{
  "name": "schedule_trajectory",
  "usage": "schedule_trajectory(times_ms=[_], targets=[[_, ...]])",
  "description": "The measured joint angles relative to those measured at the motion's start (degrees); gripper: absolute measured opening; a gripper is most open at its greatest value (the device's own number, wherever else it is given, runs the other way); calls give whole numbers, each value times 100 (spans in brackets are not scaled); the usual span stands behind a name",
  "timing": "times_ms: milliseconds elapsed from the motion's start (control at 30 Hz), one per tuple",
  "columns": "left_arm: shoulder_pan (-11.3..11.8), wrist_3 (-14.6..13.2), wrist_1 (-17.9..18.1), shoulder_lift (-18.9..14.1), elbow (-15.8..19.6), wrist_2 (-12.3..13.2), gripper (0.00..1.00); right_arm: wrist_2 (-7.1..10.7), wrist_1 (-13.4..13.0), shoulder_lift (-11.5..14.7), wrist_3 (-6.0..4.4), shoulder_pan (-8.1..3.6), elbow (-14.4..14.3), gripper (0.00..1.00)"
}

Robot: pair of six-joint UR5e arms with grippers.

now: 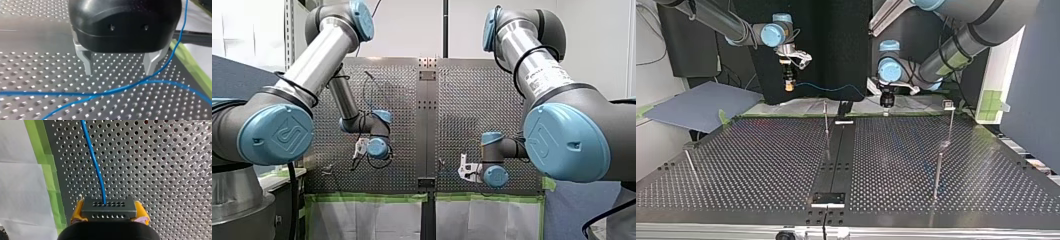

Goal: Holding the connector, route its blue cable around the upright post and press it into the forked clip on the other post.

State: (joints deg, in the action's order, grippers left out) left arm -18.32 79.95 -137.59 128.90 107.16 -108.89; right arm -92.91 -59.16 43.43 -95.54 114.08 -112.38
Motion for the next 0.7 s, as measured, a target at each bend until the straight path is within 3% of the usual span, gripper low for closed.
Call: schedule_trajectory(times_ms=[333, 533, 700], targets=[[-173, 376, 23, 464, -167, -31, 99, 0, 8, 0, -19, 14, 0, 0], [-228, 447, -1, 529, -178, -236, 99, 0, 26, -1, -19, 14, -1, 0], [-258, 450, -1, 538, -180, -266, 99, 0, 34, 0, -20, 15, 0, 0]])
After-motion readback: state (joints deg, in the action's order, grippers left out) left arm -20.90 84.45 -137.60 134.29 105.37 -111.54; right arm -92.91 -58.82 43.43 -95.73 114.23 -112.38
